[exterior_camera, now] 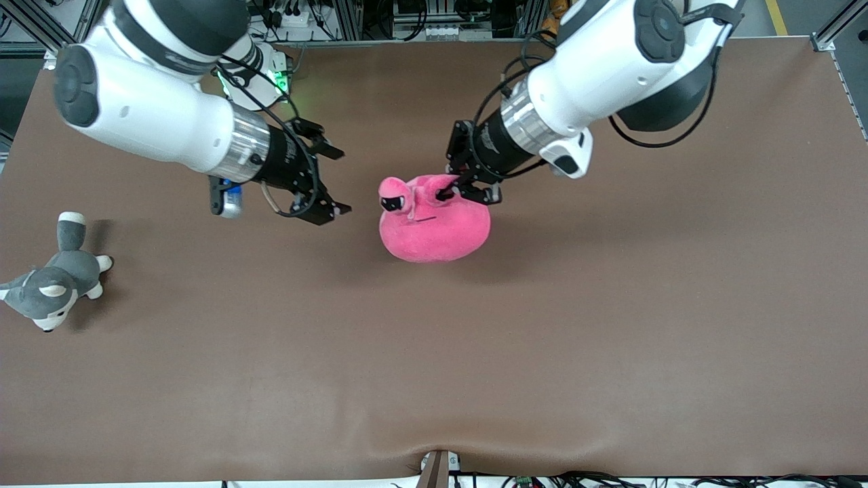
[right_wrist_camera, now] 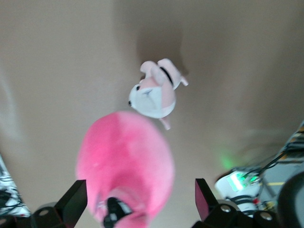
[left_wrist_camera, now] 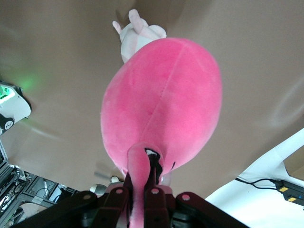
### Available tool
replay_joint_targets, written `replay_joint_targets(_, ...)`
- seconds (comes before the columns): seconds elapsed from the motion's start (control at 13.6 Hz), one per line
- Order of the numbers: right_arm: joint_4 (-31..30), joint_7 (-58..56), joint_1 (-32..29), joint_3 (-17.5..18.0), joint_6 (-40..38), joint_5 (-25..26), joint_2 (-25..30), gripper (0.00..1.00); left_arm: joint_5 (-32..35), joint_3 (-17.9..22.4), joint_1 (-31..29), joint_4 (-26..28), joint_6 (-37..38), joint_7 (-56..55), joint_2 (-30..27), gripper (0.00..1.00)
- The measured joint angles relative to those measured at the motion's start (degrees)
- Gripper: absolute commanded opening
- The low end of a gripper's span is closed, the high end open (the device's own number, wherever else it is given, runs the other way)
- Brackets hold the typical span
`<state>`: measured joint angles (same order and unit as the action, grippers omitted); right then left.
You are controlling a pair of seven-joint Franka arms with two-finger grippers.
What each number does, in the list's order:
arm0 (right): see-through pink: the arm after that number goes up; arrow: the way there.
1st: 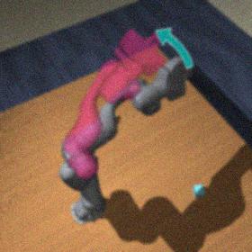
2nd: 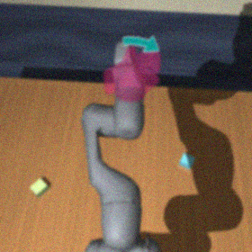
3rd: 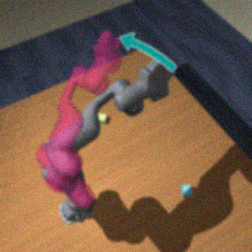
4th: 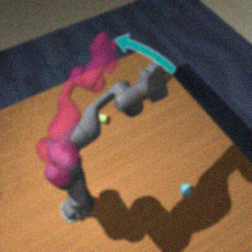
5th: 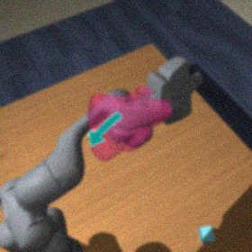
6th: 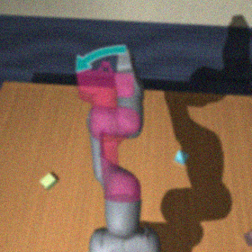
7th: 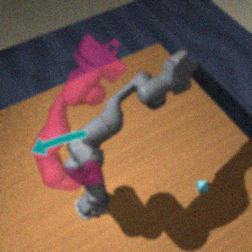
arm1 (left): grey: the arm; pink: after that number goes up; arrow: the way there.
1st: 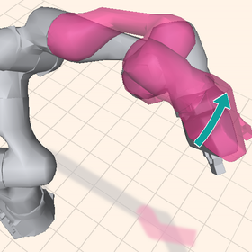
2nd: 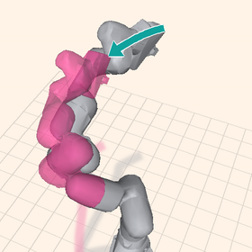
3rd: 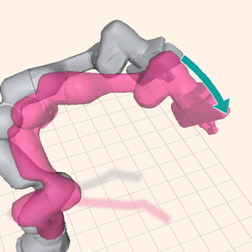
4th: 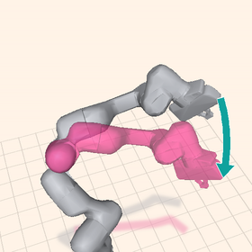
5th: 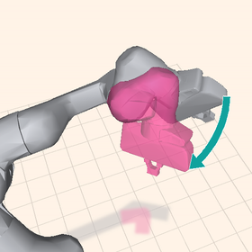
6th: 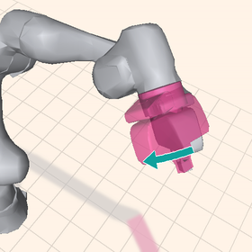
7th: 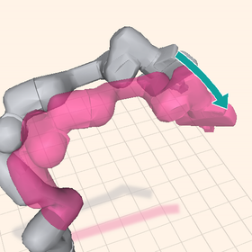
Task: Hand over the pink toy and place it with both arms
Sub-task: 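Grasp the flamingo with the right gripper, then open the left gripper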
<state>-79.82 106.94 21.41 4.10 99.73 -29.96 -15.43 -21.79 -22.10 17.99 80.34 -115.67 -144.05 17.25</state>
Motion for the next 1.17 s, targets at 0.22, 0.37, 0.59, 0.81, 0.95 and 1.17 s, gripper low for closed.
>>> replay_joint_targets(0.22, 0.0, 2.7, 1.2, -0.1, 2.1, 0.2, -0.6, 0.66, 0.0, 0.0, 0.6, 0.0, -0.5, -0.1, 0.7, 0.0)
replay_joint_targets(0.37, 0.0, 5.6, 2.7, -0.1, 4.2, 0.3, -1.0, 0.38, 0.0, 0.0, 0.9, 0.0, -1.1, 0.0, 1.1, 0.0)
replay_joint_targets(0.59, 0.0, 8.3, 4.9, -0.1, 5.8, 2.3, -2.0, 0.0, 0.0, 0.0, 1.5, 0.0, -1.3, -0.1, 1.2, 0.0)
replay_joint_targets(0.81, 0.2, 8.6, 5.4, -0.2, 6.1, 4.2, -2.1, 0.0, 0.0, 0.1, 1.6, -0.1, -1.3, -0.1, 1.2, 0.17)
replay_joint_targets(0.95, 0.8, 8.6, 5.4, -0.7, 5.9, 5.8, -2.1, 0.0, 0.0, 0.1, 1.7, -0.1, -1.4, 0.0, 1.2, 1.0)
replay_joint_targets(1.17, 1.5, 8.4, 5.1, -2.4, 1.8, 10.3, -1.8, 0.0, 0.0, 0.2, 1.7, -0.4, -1.5, 0.0, 1.2, 1.0)
